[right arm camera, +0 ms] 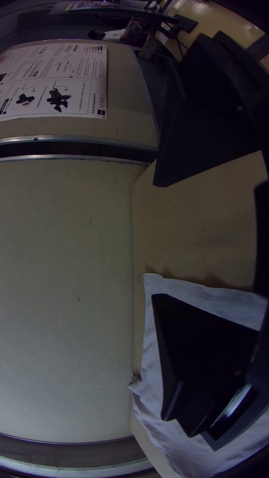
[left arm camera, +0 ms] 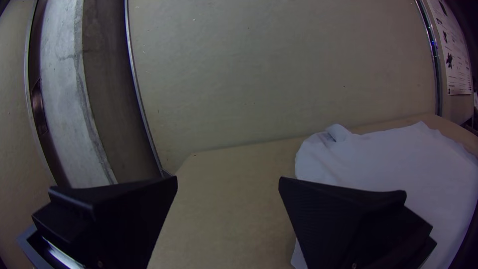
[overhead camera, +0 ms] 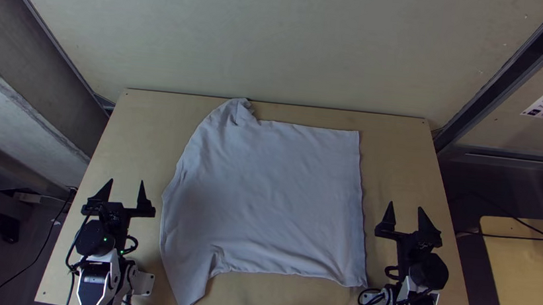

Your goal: Fold the t-shirt

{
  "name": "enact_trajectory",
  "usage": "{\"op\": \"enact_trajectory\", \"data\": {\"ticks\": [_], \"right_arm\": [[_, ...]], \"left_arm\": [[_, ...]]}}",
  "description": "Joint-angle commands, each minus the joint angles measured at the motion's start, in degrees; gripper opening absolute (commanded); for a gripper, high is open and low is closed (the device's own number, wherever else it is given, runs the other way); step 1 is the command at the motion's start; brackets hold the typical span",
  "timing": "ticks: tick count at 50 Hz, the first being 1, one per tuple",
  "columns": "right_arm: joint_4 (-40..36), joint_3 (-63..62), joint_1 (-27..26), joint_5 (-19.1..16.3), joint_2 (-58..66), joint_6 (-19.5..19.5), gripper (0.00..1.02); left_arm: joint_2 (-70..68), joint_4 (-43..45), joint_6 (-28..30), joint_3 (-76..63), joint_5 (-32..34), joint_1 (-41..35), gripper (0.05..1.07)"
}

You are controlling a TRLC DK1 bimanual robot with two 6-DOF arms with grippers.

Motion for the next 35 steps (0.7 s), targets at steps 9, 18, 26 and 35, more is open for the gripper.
{"op": "enact_trajectory", "data": {"ticks": [9,18,26,35], "right_arm": [[0.8,-0.96,-0.23,0.05,-0.16,1.01,0.98],[0.8,-0.87,-0.23,0.14,-0.16,1.01,0.99],[0.8,-0.96,1.09,-0.3,-0.16,1.88,0.98],[0.98,-1.05,1.7,-0.65,-0.16,1.88,0.98]], "left_arm": [[-0.56,-1.26,1.17,-2.38,0.1,0.32,1.03],[-0.56,-1.26,1.17,-2.38,0.1,0.32,1.03],[-0.56,-1.26,1.0,-2.38,0.27,-0.04,1.03],[-0.56,-1.26,1.08,-2.38,0.27,-0.21,1.03]]}}
